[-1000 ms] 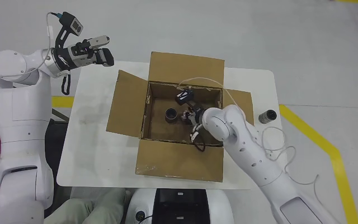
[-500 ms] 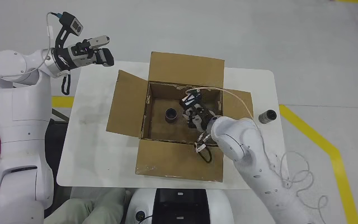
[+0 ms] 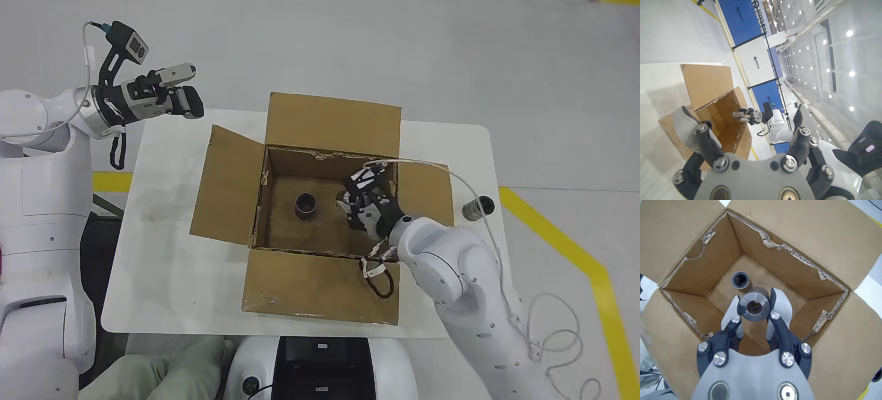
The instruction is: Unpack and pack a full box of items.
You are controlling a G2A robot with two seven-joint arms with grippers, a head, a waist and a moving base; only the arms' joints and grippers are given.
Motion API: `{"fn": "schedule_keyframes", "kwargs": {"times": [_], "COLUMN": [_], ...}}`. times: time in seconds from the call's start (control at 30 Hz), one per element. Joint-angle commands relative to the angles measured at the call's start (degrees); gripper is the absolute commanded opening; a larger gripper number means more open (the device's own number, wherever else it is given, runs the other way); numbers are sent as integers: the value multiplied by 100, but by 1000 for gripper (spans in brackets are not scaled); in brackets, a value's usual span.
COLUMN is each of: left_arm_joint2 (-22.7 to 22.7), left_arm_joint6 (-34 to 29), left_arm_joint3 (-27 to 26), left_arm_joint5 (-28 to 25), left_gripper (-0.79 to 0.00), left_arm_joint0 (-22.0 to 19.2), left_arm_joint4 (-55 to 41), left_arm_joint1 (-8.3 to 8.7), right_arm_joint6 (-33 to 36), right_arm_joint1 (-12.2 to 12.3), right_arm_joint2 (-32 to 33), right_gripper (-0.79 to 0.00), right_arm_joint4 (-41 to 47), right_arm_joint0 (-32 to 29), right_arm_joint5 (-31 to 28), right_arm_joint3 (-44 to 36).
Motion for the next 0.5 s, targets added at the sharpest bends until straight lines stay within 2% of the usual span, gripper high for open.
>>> {"fn": "schedule_keyframes", "kwargs": {"times": [0.0, 0.47], "left_arm_joint2": [0, 0], "left_arm_joint6": [0, 0], "left_arm_joint3": [0, 0], "left_arm_joint5": [0, 0], "left_gripper": [0, 0], "left_arm_joint0": [0, 0], "left_arm_joint4": [0, 0], "left_arm_joint1": [0, 0], "right_arm_joint6": [-34, -82], "right_arm_joint1": [-2, -7], "right_arm_joint2": [-21, -68], "right_gripper": [-785, -785], "right_arm_joint4": [-20, 25], "right_arm_joint0": [-25, -28], "right_arm_joint5": [74, 57], "right_arm_joint3": [-22, -28]}}
